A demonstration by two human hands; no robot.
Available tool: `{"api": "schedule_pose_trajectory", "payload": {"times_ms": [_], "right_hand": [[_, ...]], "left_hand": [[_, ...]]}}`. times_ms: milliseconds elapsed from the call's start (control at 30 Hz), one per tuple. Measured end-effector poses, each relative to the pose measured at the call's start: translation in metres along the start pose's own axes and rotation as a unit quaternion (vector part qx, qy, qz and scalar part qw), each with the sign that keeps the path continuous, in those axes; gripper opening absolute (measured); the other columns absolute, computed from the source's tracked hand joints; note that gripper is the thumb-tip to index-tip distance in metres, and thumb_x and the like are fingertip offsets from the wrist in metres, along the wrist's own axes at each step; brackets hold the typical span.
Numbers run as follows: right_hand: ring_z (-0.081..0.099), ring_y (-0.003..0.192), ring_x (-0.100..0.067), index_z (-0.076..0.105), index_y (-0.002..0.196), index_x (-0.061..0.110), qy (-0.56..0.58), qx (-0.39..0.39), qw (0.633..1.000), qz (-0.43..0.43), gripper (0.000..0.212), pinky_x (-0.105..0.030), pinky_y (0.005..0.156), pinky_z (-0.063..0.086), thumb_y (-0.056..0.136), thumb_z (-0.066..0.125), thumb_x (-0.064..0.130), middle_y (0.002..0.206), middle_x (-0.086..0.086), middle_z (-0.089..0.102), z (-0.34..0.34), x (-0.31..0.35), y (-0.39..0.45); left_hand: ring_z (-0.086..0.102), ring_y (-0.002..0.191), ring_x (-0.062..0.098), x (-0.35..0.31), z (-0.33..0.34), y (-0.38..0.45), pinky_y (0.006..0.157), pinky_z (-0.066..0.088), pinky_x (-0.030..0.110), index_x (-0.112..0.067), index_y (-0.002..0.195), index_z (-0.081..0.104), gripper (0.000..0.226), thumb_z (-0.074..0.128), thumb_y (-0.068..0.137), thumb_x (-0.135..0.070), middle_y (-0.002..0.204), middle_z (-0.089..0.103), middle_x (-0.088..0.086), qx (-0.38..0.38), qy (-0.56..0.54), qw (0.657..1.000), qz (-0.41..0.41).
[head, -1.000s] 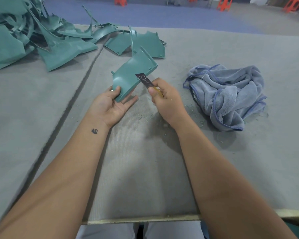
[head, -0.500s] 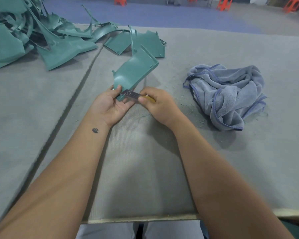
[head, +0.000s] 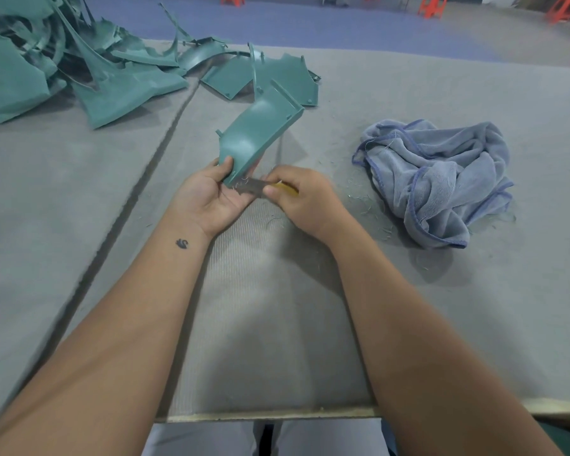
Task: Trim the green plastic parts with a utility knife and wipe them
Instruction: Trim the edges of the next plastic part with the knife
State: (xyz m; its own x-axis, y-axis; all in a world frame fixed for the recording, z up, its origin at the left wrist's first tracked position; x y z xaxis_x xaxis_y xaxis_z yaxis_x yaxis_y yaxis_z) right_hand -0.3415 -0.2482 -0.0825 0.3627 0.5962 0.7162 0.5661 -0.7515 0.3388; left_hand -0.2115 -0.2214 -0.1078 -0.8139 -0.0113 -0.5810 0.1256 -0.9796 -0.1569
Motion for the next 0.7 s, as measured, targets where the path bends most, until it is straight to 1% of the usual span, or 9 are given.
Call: {"api": "schedule_pose_trajectory", "payload": {"times_ms": [67, 133, 267, 300, 367, 433, 533, 633, 700], "right_hand": [[0.042, 0.059, -0.011, 0.063, 0.083, 0.015, 0.046, -0.045, 0.998, 0.003, 0.011, -0.03, 0.06, 0.036, 0.092, 0.059, 0.011, 0.061, 0.009, 0.048, -0.008, -0.001, 0.001], [0.04, 0.056, -0.013, 0.058, 0.081, 0.02, 0.108, -0.086, 0.99, 0.013, 0.017, -0.03, 0.059, 0.037, 0.094, 0.056, 0.009, 0.058, 0.007, 0.045, -0.018, -0.003, 0.0], [0.044, 0.061, -0.016, 0.054, 0.082, 0.026, 0.138, -0.108, 0.985, -0.001, 0.023, -0.035, 0.061, 0.042, 0.096, 0.052, 0.007, 0.061, 0.002, 0.047, -0.021, 0.002, -0.002], [0.045, 0.062, -0.016, 0.054, 0.083, 0.024, 0.135, -0.11, 0.985, -0.002, 0.021, -0.035, 0.062, 0.043, 0.096, 0.051, 0.007, 0.062, 0.002, 0.047, -0.021, 0.003, -0.001], [0.043, 0.061, -0.015, 0.054, 0.084, 0.019, 0.124, -0.115, 0.986, 0.0, 0.018, -0.035, 0.061, 0.041, 0.095, 0.051, 0.006, 0.062, 0.003, 0.046, -0.02, 0.003, -0.001], [0.037, 0.058, -0.012, 0.052, 0.083, 0.016, 0.107, -0.119, 0.987, 0.004, 0.016, -0.03, 0.058, 0.035, 0.095, 0.052, 0.005, 0.061, 0.005, 0.042, -0.022, 0.0, -0.001], [0.035, 0.055, -0.01, 0.056, 0.083, 0.015, 0.081, -0.091, 0.992, 0.019, 0.015, -0.026, 0.055, 0.03, 0.093, 0.055, 0.004, 0.06, 0.006, 0.042, -0.02, -0.003, -0.002], [0.045, 0.063, -0.014, 0.066, 0.084, 0.013, -0.005, 0.025, 1.0, 0.003, 0.01, -0.031, 0.062, 0.038, 0.09, 0.06, 0.007, 0.066, 0.002, 0.053, -0.002, 0.004, -0.002], [0.045, 0.059, -0.013, 0.066, 0.08, 0.014, 0.013, 0.029, 0.999, 0.005, 0.013, -0.029, 0.059, 0.037, 0.089, 0.061, 0.007, 0.063, 0.002, 0.053, 0.0, 0.005, -0.002]], "left_hand": [[0.071, 0.089, 0.023, 0.0, 0.0, 0.0, 0.089, 0.051, 0.052, -0.006, 0.108, 0.057, 0.026, 0.032, 0.103, -0.01, 0.093, 0.073, 0.014, -0.007, -0.003, 1.0, 0.0], [0.072, 0.087, 0.021, 0.0, -0.001, -0.001, 0.093, 0.052, 0.049, -0.006, 0.107, 0.058, 0.025, 0.033, 0.103, -0.009, 0.091, 0.074, 0.013, -0.013, 0.012, 1.0, 0.0], [0.072, 0.09, 0.022, 0.001, 0.002, -0.004, 0.097, 0.049, 0.041, -0.002, 0.109, 0.059, 0.029, 0.032, 0.102, -0.01, 0.096, 0.074, 0.014, -0.001, 0.015, 1.0, -0.019], [0.072, 0.089, 0.021, 0.001, 0.004, -0.005, 0.092, 0.051, 0.037, -0.002, 0.109, 0.06, 0.029, 0.033, 0.101, -0.011, 0.096, 0.073, 0.013, 0.003, 0.022, 0.999, -0.025], [0.068, 0.08, 0.018, 0.002, 0.005, -0.006, 0.072, 0.054, 0.028, -0.005, 0.106, 0.059, 0.026, 0.035, 0.1, -0.013, 0.088, 0.071, 0.008, 0.003, 0.032, 0.999, -0.032], [0.06, 0.07, 0.014, 0.002, 0.005, -0.005, 0.06, 0.049, 0.022, -0.008, 0.101, 0.057, 0.021, 0.036, 0.101, -0.013, 0.078, 0.067, 0.004, -0.008, 0.03, 0.999, -0.028], [0.062, 0.065, 0.012, 0.0, 0.006, -0.004, 0.057, 0.046, 0.02, -0.011, 0.1, 0.057, 0.023, 0.035, 0.103, -0.01, 0.082, 0.07, 0.004, -0.014, 0.023, 1.0, -0.004], [0.068, 0.066, 0.014, 0.001, 0.013, -0.006, 0.057, 0.054, 0.024, -0.007, 0.1, 0.059, 0.028, 0.031, 0.104, -0.009, 0.081, 0.072, 0.007, 0.01, -0.004, 1.0, 0.01], [0.069, 0.066, 0.016, 0.001, 0.014, -0.007, 0.06, 0.057, 0.026, -0.006, 0.1, 0.059, 0.028, 0.031, 0.104, -0.01, 0.08, 0.073, 0.008, 0.011, -0.011, 1.0, 0.013]]}}
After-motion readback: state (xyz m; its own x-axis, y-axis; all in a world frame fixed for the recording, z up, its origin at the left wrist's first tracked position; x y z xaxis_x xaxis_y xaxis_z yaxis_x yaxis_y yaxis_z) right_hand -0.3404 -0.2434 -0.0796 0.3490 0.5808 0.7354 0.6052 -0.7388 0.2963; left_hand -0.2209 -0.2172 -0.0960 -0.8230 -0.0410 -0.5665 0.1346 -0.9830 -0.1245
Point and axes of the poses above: each hand's wrist, its own y-axis towards the middle knuckle, its own z-axis out of the palm, x = y × z, the point moved 6 cm from there along y, towards the middle knuckle
